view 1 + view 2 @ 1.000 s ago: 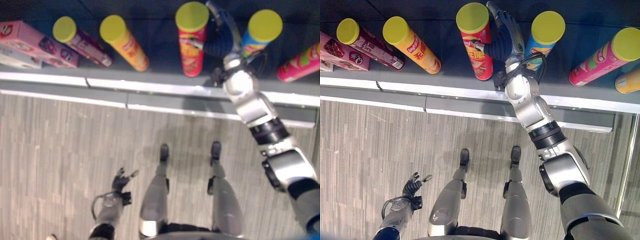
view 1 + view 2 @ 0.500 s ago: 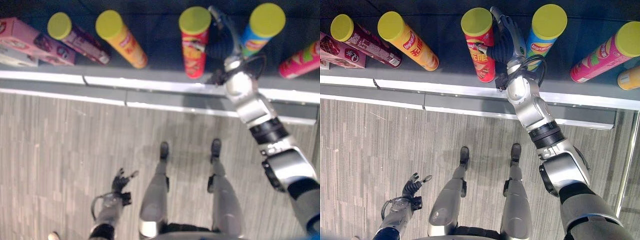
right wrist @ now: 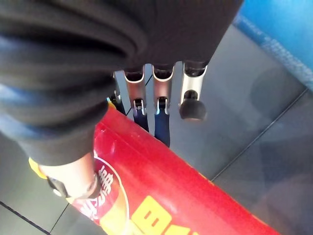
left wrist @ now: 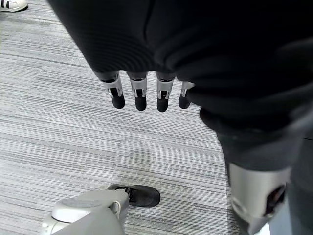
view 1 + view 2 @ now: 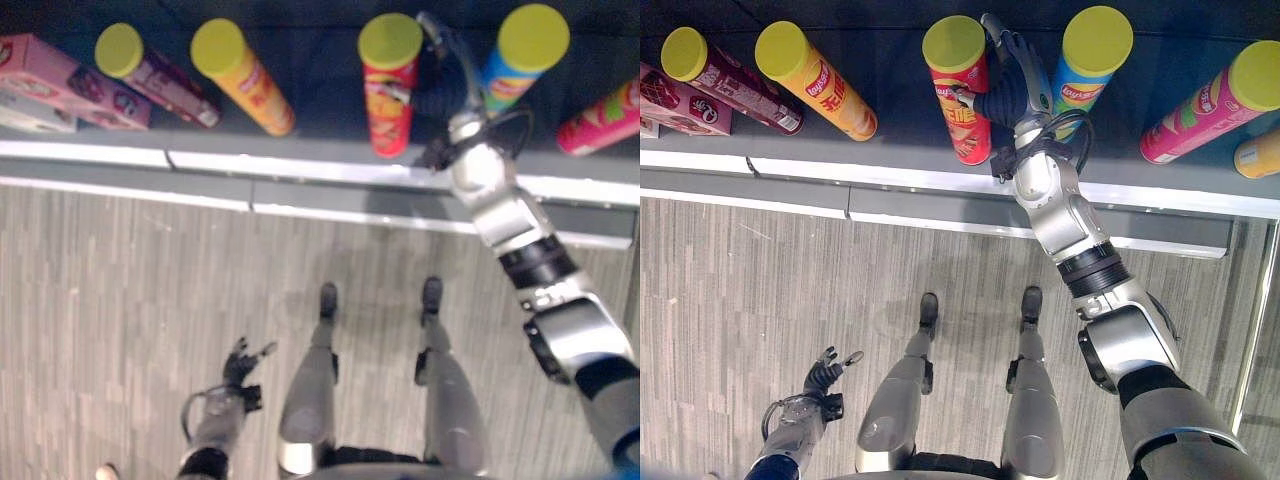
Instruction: Put the goods on the table back onto the shelves and tidy them up.
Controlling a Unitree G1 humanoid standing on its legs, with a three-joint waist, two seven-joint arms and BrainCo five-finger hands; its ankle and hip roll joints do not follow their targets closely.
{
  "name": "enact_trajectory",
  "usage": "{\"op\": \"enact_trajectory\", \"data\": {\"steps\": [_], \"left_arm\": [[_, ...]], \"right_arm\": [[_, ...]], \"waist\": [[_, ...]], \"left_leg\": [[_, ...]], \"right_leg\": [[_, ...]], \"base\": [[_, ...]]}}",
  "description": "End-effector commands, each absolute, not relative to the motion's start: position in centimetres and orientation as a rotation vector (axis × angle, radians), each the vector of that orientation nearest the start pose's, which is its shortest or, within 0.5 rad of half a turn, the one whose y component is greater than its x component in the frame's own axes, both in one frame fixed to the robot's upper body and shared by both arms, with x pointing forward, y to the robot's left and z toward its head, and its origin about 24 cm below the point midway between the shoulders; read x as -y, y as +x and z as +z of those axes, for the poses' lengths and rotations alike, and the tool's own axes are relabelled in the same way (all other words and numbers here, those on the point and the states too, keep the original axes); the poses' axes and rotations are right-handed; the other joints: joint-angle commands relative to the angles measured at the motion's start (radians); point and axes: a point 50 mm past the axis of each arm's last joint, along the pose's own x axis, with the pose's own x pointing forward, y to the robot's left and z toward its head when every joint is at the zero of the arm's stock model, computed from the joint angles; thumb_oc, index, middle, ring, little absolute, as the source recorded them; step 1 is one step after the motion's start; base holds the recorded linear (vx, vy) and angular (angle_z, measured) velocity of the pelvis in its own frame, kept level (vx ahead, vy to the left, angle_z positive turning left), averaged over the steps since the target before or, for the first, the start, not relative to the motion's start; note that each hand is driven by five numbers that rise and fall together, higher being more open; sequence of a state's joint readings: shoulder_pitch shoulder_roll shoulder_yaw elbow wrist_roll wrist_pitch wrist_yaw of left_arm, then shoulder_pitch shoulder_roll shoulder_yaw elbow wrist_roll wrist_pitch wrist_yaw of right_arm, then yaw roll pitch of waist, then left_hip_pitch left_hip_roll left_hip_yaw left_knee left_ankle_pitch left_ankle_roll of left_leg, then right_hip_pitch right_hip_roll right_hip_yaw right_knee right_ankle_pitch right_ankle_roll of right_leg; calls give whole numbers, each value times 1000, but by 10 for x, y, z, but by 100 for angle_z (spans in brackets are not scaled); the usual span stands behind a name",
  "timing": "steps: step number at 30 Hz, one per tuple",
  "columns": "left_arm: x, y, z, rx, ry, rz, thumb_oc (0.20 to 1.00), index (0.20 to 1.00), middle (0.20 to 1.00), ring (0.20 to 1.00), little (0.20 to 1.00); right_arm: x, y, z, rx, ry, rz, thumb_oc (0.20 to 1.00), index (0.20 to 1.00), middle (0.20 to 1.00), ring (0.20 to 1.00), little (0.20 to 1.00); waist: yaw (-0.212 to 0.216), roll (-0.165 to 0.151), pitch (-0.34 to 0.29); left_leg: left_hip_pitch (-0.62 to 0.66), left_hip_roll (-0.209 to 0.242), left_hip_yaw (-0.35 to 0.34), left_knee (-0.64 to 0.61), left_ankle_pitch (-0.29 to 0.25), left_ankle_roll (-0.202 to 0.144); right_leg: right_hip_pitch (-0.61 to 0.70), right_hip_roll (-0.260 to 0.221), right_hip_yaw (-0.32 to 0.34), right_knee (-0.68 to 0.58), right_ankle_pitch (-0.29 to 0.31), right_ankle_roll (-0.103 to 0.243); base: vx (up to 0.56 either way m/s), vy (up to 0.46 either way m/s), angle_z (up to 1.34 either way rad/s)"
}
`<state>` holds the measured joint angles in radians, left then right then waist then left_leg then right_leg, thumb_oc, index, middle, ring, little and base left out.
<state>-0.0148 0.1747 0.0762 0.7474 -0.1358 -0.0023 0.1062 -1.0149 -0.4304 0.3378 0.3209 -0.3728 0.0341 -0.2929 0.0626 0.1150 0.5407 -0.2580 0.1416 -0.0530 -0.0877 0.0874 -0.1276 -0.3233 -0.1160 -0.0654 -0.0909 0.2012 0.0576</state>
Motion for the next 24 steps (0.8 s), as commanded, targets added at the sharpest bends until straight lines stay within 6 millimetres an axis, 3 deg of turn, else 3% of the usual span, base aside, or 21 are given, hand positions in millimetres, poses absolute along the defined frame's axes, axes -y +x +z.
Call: {"op": "enact_trajectory", "data": {"steps": [1,2,3,15,24], "left_arm": [[-235,196,-97,-697,160,247,1000,1000,1000,1000,1000],[-235,197,-97,-694,160,246,1000,1000,1000,1000,1000],[-235,197,-97,-695,160,246,1000,1000,1000,1000,1000],[-235,200,-95,-685,160,248,1000,1000,1000,1000,1000],[-239,203,-94,-694,163,252,1000,1000,1000,1000,1000]], "right_arm": [[99,352,321,960,-768,-161,507,507,507,507,507],[99,351,321,960,-760,-160,862,862,862,862,862],[99,351,321,960,-759,-160,1000,1000,1000,1000,1000],[99,349,319,971,-737,-165,1000,1000,1000,1000,1000],[95,343,298,939,-719,-80,1000,1000,1000,1000,1000]], "waist": [[10,57,-21],[9,56,-21],[9,56,-21],[4,52,-21],[-27,43,-21]], "left_leg": [[54,43,31,0,-70,48],[55,44,31,0,-72,47],[55,44,31,0,-72,48],[72,42,35,0,-75,47],[166,43,53,0,-74,48]], "right_leg": [[-48,-126,57,99,-51,45],[-48,-126,56,97,-51,45],[-48,-126,56,97,-51,45],[-40,-127,56,100,-51,47],[21,-120,51,105,-52,42]], "base": [[0,0,0],[0,0,0],[0,0,0],[0,0,0],[1,21,-2]]}}
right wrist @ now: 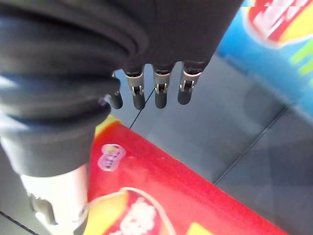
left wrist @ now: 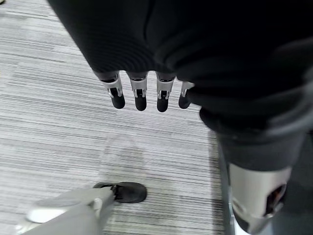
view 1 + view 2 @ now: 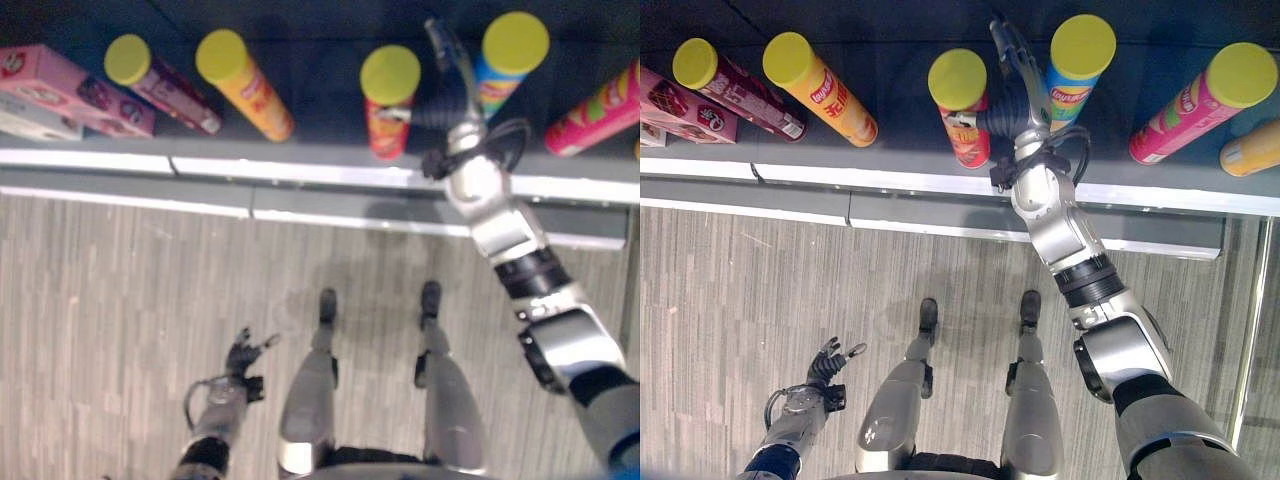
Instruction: Put the goods on the table back onto the shelves and tidy them up.
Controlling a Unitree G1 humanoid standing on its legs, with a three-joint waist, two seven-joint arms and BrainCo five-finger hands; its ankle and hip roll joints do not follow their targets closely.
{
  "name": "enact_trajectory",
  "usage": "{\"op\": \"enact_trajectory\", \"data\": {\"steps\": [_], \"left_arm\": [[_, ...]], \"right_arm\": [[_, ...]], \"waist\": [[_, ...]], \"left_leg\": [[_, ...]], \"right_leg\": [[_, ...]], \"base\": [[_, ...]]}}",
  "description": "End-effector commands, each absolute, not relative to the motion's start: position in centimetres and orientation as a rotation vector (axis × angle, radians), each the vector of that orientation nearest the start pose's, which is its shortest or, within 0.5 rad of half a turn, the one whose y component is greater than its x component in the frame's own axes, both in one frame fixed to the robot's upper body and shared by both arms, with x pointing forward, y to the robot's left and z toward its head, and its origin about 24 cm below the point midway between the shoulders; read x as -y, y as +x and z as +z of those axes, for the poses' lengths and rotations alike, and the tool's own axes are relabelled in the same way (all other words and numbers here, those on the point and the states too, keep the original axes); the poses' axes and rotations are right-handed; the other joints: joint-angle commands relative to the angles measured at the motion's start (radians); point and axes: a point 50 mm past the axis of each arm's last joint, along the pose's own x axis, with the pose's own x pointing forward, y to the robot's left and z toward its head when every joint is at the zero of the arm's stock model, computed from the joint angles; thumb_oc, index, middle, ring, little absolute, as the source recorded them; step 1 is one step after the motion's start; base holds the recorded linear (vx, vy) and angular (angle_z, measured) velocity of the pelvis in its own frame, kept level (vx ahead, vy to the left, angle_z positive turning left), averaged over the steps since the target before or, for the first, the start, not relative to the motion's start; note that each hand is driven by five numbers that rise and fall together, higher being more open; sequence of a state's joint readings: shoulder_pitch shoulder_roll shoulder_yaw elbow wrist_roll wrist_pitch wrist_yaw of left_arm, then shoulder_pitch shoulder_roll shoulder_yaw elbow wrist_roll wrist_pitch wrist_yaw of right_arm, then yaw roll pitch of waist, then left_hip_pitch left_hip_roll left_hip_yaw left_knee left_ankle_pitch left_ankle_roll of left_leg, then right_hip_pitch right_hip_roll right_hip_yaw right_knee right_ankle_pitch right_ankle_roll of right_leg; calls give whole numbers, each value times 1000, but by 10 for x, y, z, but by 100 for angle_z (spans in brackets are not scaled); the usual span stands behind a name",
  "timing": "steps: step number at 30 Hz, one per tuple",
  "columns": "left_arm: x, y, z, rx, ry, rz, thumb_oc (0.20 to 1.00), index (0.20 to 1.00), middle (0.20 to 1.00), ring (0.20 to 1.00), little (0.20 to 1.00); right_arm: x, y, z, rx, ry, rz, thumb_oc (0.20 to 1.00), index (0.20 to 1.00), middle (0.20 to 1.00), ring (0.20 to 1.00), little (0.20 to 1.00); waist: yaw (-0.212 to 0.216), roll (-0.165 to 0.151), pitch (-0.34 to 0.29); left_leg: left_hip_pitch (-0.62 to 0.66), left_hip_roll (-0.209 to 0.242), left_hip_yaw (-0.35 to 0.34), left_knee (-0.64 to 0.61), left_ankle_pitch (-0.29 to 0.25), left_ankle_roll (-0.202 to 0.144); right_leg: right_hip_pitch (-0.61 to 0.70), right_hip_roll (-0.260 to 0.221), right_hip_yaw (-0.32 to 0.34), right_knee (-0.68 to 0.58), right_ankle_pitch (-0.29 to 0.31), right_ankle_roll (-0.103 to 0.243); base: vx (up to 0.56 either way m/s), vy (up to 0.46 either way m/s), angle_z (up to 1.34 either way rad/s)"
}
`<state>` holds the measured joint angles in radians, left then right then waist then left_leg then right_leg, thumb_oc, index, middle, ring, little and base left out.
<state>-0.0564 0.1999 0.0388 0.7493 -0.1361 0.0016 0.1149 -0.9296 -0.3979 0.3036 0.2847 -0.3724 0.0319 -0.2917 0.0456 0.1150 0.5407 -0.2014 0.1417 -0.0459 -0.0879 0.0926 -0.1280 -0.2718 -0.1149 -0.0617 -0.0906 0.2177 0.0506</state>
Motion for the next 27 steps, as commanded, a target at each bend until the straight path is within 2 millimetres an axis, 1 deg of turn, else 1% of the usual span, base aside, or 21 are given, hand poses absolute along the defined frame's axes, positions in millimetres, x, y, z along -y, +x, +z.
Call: {"op": "enact_trajectory", "data": {"steps": [1,2,3,5,6,7,9,11,15,16,17,18,20,21,22,25,27], "left_arm": [[-239,203,-94,-696,161,253,1000,1000,1000,1000,1000],[-241,204,-94,-700,162,253,1000,1000,1000,1000,1000],[-241,203,-94,-702,162,253,1000,1000,1000,1000,1000],[-242,204,-93,-699,161,255,1000,1000,1000,1000,1000],[-242,203,-95,-711,158,255,1000,1000,1000,1000,1000],[-242,203,-95,-711,158,255,1000,1000,1000,1000,1000],[-243,202,-95,-715,151,262,1000,1000,1000,1000,1000],[-242,202,-96,-719,142,264,1000,1000,1000,1000,1000],[-242,200,-98,-726,127,276,1000,1000,1000,1000,1000],[-243,196,-100,-739,119,286,1000,1000,1000,1000,1000],[-243,196,-100,-739,119,286,1000,1000,1000,1000,1000],[-246,189,-104,-763,127,291,1000,1000,1000,1000,1000],[-249,182,-108,-790,139,289,1000,1000,1000,1000,1000],[-251,175,-111,-812,152,283,1000,1000,1000,1000,1000],[-252,175,-111,-812,153,282,1000,1000,1000,1000,1000],[-252,174,-112,-824,164,263,1000,1000,1000,1000,1000],[-252,177,-111,-818,165,258,1000,1000,1000,1000,1000]], "right_arm": [[94,342,295,937,-716,-63,1000,1000,1000,1000,1000],[90,336,286,936,-694,-15,1000,1000,1000,1000,1000],[90,335,285,933,-693,-13,1000,1000,1000,1000,1000],[86,328,283,953,-679,20,1000,1000,1000,1000,1000],[79,318,277,967,-666,94,1000,1000,1000,1000,1000],[79,318,277,967,-666,94,1000,1000,1000,1000,1000],[72,313,276,981,-668,148,1000,1000,1000,1000,1000],[70,310,276,986,-672,173,1000,1000,1000,1000,1000],[70,304,272,981,-661,213,1000,1000,1000,1000,1000],[69,296,272,993,-637,247,1000,1000,1000,1000,1000],[69,296,272,993,-637,247,1000,1000,1000,1000,1000],[61,284,262,968,-546,376,1000,1000,1000,1000,1000],[54,274,250,906,-397,502,1000,1000,1000,1000,1000],[48,267,225,762,-161,636,1000,1000,1000,1000,1000],[48,267,225,761,-160,636,1000,1000,1000,1000,1000],[47,260,194,605,12,725,1000,1000,1000,1000,1000],[49,256,178,532,33,755,1000,1000,1000,1000,1000]], "waist": [[-14,41,-21],[-27,31,-21],[-28,31,-21],[-39,21,-21],[-53,4,-21],[-54,4,-21],[-61,-9,-21],[-65,-17,-21],[-75,-24,-21],[-80,-30,-30],[-80,-30,-29],[-78,-43,-43],[-74,-54,-54],[-67,-74,-71],[-66,-74,-72],[-63,-95,-84],[-65,-102,-82]], "left_leg": [[119,45,48,1,-79,48],[147,49,48,1,-82,49],[150,49,48,1,-83,49],[158,49,46,1,-76,49],[188,47,42,1,-78,51],[189,48,42,1,-79,51],[220,50,42,1,-83,52],[238,51,40,1,-86,53],[267,54,42,1,-89,55],[276,56,43,1,-90,54],[276,56,43,1,-90,54],[286,57,40,1,-91,54],[305,60,42,1,-102,54],[315,59,43,1,-110,53],[316,59,44,1,-110,53],[328,58,48,1,-120,50],[333,59,51,1,-123,47]], "right_leg": [[-21,-122,43,101,-69,49],[6,-117,34,89,-70,44],[11,-117,32,86,-70,43],[18,-114,29,80,-62,37],[53,-107,22,63,-63,31],[54,-107,22,62,-63,31],[89,-100,13,44,-64,28],[111,-94,12,35,-64,26],[143,-91,8,23,-63,25],[151,-89,8,22,-63,25],[152,-89,7,22,-63,25],[156,-85,8,28,-63,23],[168,-80,9,31,-65,21],[167,-79,9,36,-62,19],[168,-78,9,36,-62,19],[170,-75,11,38,-63,19],[172,-73,9,41,-65,19]], "base": [[0,0,0],[0,0,0],[0,0,0],[0,0,0],[0,0,0],[39,-22,-3],[32,-21,-7],[31,-27,-6],[28,-15,-2],[0,0,0],[54,-48,1],[62,-44,1],[86,-59,0],[60,-50,-3],[59,-49,-5],[47,-27,-3],[40,-22,-1]]}}
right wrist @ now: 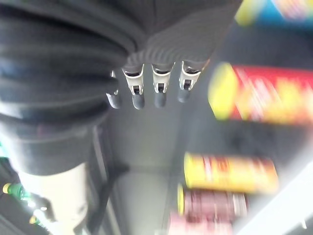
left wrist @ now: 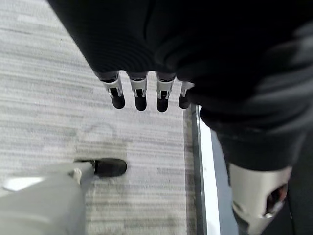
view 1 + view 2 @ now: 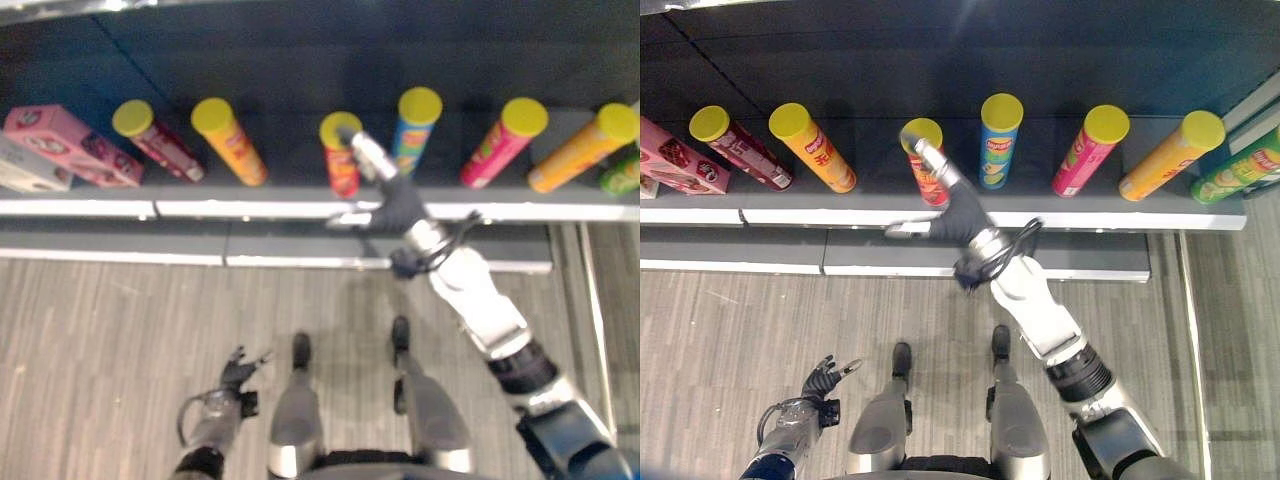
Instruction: Put the goods on the table back onto the shelves and tidy them up.
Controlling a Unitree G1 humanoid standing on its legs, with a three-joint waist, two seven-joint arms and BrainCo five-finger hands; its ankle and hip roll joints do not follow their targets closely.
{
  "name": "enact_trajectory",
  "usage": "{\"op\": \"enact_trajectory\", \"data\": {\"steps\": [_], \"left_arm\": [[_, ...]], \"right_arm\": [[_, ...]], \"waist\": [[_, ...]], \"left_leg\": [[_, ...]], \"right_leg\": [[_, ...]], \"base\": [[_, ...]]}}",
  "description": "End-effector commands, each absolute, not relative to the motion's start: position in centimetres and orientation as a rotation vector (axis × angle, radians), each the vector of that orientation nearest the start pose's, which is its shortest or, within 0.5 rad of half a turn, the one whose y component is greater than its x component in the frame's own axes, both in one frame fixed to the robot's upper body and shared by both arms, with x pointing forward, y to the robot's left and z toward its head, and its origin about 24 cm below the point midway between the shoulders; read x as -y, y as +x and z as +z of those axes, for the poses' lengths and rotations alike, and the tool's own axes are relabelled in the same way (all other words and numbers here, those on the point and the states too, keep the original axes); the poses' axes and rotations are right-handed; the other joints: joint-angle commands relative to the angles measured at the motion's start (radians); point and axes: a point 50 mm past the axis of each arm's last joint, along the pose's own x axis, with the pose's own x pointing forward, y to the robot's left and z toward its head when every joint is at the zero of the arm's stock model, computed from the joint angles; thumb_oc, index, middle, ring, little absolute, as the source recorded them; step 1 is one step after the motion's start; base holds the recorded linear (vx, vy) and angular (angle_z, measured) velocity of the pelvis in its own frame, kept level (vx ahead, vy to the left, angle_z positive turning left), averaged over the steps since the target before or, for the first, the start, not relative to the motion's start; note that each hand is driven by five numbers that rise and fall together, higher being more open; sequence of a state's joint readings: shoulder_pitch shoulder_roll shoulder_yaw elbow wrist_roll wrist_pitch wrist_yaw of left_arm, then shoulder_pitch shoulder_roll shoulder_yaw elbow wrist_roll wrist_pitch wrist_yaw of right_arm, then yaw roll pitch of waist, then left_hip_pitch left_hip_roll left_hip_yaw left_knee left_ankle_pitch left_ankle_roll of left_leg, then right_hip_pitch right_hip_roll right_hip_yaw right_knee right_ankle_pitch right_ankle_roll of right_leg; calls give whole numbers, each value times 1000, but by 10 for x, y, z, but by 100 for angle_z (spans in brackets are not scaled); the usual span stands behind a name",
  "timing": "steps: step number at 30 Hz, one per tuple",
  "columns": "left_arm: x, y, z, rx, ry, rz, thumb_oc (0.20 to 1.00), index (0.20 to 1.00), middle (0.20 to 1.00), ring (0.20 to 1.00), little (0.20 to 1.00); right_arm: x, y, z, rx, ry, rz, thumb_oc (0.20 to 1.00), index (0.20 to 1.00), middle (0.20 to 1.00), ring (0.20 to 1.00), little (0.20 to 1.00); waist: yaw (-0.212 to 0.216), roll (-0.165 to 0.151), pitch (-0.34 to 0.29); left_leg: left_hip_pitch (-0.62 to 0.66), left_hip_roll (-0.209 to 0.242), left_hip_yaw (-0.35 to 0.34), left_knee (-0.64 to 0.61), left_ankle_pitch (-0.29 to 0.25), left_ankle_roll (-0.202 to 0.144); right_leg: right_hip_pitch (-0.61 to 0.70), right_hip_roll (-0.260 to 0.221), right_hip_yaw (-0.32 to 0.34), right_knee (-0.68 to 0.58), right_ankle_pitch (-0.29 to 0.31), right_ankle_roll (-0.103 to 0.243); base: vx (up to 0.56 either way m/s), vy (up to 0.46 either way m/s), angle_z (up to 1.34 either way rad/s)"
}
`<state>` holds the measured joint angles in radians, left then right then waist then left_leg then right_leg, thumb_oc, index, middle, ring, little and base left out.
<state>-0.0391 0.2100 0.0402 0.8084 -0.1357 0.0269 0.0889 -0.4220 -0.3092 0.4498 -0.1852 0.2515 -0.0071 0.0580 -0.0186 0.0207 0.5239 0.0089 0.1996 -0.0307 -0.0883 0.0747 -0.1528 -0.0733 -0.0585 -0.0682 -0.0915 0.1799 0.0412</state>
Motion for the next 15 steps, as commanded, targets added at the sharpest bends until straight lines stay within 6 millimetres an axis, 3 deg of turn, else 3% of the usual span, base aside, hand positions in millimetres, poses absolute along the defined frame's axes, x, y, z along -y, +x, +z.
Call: {"op": "enact_trajectory", "data": {"steps": [1,5,9,15], "left_arm": [[-253,179,-109,-809,167,257,1000,1000,1000,1000,1000],[-256,178,-108,-805,172,260,1000,1000,1000,1000,1000],[-258,178,-108,-807,191,251,1000,1000,1000,1000,1000],[-256,177,-110,-821,188,246,1000,1000,1000,1000,1000]], "right_arm": [[51,255,168,492,34,765,1000,1000,1000,1000,1000],[63,251,152,435,10,761,1000,1000,1000,1000,1000],[82,259,120,301,-70,689,1000,1000,1000,1000,1000],[98,277,94,190,-194,584,1000,1000,1000,1000,1000]], "waist": [[1,-11,-63],[-1,-18,-48],[-2,-25,-16],[-5,-15,-4]], "left_leg": [[126,3,37,1,-106,71],[129,6,38,1,-110,69],[121,5,40,1,-110,67],[75,5,38,1,-103,67]], "right_leg": [[-27,-129,14,46,-28,28],[-29,-131,10,54,-31,29],[-42,-136,11,59,-29,30],[-80,-144,13,66,-24,35]], "base": [[0,0,0],[11,-14,-3],[0,0,0],[0,0,0]]}}
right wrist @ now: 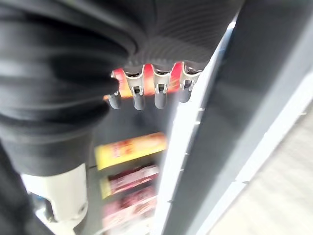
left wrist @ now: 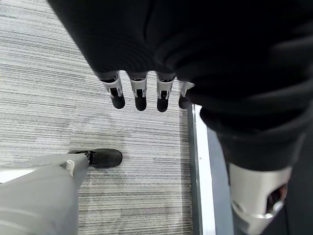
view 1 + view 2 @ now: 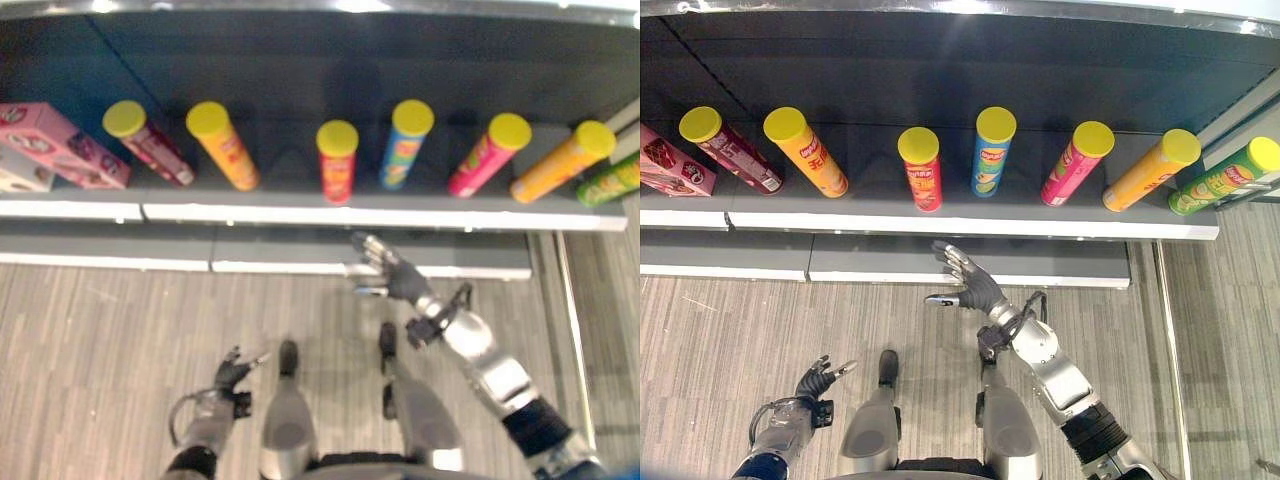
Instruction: Put the goods on the table back onto the shelves and tidy them up.
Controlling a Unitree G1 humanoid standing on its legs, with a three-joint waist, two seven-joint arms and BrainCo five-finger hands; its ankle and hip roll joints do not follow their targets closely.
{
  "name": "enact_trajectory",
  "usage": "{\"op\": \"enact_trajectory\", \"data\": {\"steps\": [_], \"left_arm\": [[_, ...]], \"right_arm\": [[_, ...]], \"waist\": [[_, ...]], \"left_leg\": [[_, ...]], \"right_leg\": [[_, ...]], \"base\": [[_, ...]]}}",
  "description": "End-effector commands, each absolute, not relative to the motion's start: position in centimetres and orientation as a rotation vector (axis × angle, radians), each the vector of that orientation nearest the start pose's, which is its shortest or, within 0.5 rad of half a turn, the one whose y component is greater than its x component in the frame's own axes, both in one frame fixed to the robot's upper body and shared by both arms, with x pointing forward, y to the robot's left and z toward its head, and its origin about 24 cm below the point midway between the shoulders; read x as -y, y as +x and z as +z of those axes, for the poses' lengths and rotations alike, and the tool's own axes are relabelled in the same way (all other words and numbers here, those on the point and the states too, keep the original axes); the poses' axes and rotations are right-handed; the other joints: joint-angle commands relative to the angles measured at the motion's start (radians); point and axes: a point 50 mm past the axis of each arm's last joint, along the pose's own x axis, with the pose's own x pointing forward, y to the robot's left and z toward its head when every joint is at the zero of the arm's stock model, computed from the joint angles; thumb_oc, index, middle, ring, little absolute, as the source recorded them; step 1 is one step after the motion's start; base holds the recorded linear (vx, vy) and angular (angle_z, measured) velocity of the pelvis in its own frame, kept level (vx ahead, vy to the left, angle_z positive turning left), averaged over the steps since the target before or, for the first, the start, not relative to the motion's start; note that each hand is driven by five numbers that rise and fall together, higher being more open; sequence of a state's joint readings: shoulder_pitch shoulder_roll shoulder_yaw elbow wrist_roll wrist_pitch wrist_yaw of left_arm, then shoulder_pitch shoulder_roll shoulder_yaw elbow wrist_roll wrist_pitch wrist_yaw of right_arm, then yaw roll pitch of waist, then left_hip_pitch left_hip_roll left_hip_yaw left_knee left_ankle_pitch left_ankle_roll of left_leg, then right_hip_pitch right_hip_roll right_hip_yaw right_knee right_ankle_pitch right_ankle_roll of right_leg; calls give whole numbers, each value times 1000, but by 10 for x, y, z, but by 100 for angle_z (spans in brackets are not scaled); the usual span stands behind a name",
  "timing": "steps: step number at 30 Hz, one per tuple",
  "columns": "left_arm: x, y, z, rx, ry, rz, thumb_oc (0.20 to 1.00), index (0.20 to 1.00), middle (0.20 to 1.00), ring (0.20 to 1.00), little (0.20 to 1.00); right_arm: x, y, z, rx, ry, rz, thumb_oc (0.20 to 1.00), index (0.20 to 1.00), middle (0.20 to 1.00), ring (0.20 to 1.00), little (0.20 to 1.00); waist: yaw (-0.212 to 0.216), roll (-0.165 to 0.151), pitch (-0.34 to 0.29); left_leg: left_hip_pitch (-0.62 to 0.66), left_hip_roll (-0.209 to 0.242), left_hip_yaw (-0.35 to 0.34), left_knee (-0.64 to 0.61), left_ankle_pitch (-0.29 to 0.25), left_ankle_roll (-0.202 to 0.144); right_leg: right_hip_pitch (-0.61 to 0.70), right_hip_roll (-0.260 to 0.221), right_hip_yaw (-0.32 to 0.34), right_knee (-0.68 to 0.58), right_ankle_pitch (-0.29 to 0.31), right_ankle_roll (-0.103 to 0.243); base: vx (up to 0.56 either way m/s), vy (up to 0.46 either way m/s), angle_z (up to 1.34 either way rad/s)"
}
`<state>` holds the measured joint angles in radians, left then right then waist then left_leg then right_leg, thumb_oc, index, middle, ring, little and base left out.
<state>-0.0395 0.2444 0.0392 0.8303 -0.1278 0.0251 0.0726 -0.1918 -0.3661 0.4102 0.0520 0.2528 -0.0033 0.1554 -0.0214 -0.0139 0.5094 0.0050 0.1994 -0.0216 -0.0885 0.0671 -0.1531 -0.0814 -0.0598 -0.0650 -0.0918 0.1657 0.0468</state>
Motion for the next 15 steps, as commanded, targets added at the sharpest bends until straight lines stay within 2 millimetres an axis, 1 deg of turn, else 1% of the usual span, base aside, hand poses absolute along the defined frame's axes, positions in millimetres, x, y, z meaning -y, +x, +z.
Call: {"op": "enact_trajectory", "data": {"steps": [1,2,4,5,6,10,11,15], "left_arm": [[-256,176,-111,-825,189,247,1000,1000,1000,1000,1000],[-254,174,-113,-835,187,244,1000,1000,1000,1000,1000],[-254,175,-113,-834,187,244,1000,1000,1000,1000,1000],[-253,174,-114,-836,184,245,1000,1000,1000,1000,1000],[-253,175,-113,-835,184,245,1000,1000,1000,1000,1000],[-254,173,-114,-838,183,256,1000,1000,1000,1000,1000],[-255,172,-114,-839,179,264,1000,1000,1000,1000,1000],[-256,170,-115,-848,182,267,1000,1000,1000,1000,1000]], "right_arm": [[101,280,92,183,-220,563,1000,1000,1000,1000,1000],[103,287,88,162,-253,536,1000,1000,1000,1000,1000],[103,287,88,162,-253,536,1000,1000,1000,1000,1000],[105,297,88,156,-273,484,1000,1000,1000,1000,1000],[105,297,88,157,-273,484,1000,1000,1000,1000,1000],[108,311,95,168,-311,421,1000,1000,1000,1000,1000],[111,318,102,193,-350,389,1000,1000,1000,1000,1000],[116,324,105,192,-362,346,1000,1000,1000,1000,1000]], "waist": [[-3,22,11],[-3,25,11],[-3,25,11],[-1,34,11],[-1,33,11],[0,47,11],[1,56,11],[2,65,11]], "left_leg": [[71,5,29,1,-94,67],[55,5,27,1,-93,67],[54,5,27,1,-93,67],[36,5,25,1,-89,66],[35,5,25,1,-89,66],[11,3,23,1,-85,65],[-1,5,23,1,-81,63],[-12,8,26,1,-79,62]], "right_leg": [[-78,-143,11,66,-9,30],[-89,-144,15,66,-7,32],[-89,-145,15,66,-7,32],[-103,-147,19,70,-5,34],[-104,-147,20,70,-5,34],[-125,-153,23,78,-3,38],[-136,-157,23,84,-3,42],[-152,-161,24,95,-2,43]], "base": [[-35,13,-1],[0,0,0],[0,0,0],[0,0,0],[0,0,0],[-2,8,0],[-7,22,4],[0,8,3]]}}
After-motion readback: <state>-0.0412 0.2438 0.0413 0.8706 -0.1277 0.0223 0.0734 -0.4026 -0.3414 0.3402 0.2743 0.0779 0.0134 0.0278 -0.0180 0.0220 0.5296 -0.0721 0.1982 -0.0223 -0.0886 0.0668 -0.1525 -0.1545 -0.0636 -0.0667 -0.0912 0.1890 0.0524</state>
